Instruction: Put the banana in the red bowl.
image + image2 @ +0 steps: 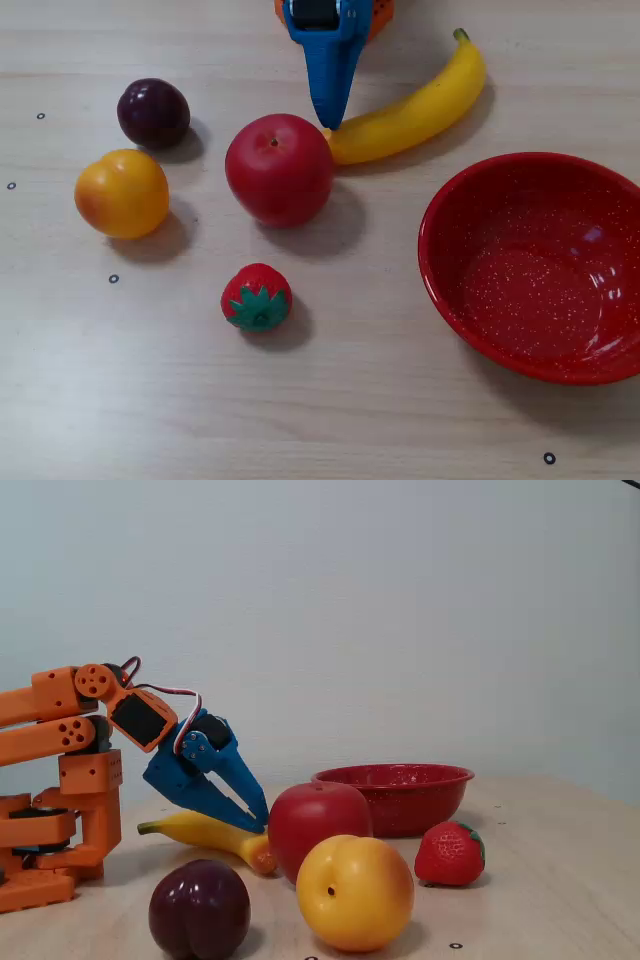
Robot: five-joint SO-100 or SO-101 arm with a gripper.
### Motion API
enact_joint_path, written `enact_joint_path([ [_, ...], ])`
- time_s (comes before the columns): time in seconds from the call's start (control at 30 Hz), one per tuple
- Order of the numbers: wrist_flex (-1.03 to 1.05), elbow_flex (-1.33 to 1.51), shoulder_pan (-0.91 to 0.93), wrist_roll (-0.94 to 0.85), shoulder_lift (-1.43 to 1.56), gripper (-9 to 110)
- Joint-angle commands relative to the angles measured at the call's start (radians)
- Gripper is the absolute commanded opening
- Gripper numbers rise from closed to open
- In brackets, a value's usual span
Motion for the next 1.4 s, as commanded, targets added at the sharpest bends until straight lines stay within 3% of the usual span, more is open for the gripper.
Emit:
enact_joint_path([
  [0.0, 0.040, -0.071, 0.038, -0.086, 0.000, 0],
  [0.47, 0.034, -0.081, 0.048, -0.044, -0.005, 0],
  [0.7, 0.092, -0.284, 0.120, 0.069, -0.110, 0],
  [1.03, 0.155, -0.515, 0.212, 0.077, -0.291, 0],
  [1.37, 0.462, -0.877, 0.360, 0.252, -0.638, 0],
])
